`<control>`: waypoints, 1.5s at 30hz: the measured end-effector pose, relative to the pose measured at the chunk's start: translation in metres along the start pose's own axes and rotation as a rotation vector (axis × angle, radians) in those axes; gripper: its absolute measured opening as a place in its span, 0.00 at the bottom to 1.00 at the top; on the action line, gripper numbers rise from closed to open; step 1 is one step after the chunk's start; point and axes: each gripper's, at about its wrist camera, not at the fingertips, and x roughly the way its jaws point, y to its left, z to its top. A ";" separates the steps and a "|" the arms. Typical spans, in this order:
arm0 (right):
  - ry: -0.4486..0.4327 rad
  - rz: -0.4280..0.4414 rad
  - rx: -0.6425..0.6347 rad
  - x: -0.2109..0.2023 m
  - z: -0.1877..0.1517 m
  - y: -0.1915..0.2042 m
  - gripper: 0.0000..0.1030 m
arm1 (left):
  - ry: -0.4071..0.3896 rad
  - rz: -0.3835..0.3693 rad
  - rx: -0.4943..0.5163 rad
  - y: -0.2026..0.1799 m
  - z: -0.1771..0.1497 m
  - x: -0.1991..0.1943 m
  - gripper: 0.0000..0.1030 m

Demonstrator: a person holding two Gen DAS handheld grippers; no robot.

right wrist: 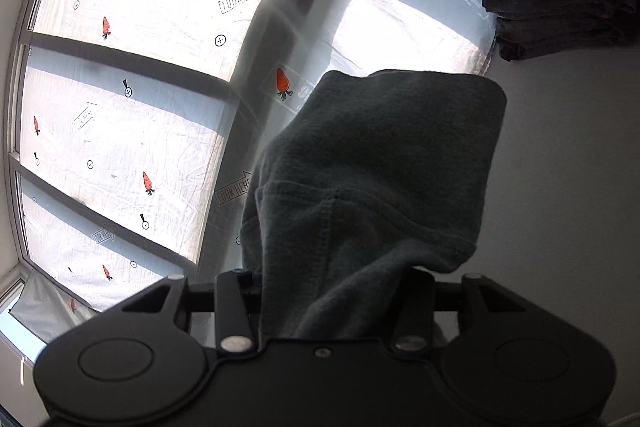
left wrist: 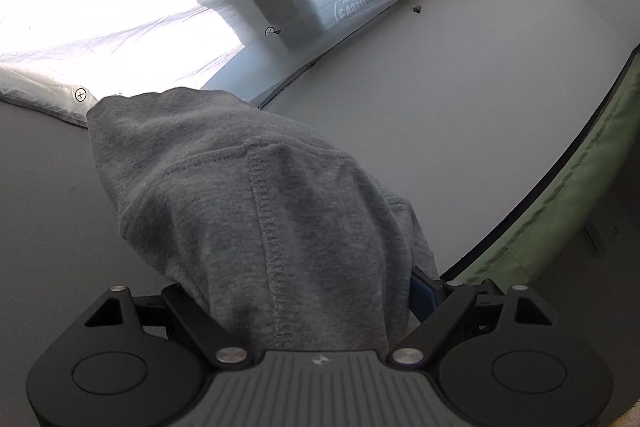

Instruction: Fold clothes

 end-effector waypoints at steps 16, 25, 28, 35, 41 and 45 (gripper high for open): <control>-0.281 0.126 0.123 -0.042 0.195 -0.109 0.45 | 0.126 -0.032 0.240 -0.068 0.093 0.286 0.83; -0.461 0.046 0.085 -0.024 0.280 -0.138 0.45 | 0.238 -0.086 0.391 -0.074 0.161 0.449 0.83; -0.526 -0.059 0.037 -0.016 0.297 -0.144 0.48 | 0.261 -0.084 0.475 -0.066 0.171 0.497 0.83; -0.583 -0.741 -0.234 0.022 0.299 -0.137 0.71 | 0.246 0.256 0.676 -0.009 0.163 0.580 0.83; -0.674 -0.970 -0.431 0.011 0.273 -0.123 0.74 | 0.237 0.390 0.622 0.041 0.165 0.594 0.84; -0.670 -1.041 -0.407 0.005 0.287 -0.140 0.71 | 0.229 0.442 0.548 0.062 0.166 0.608 0.89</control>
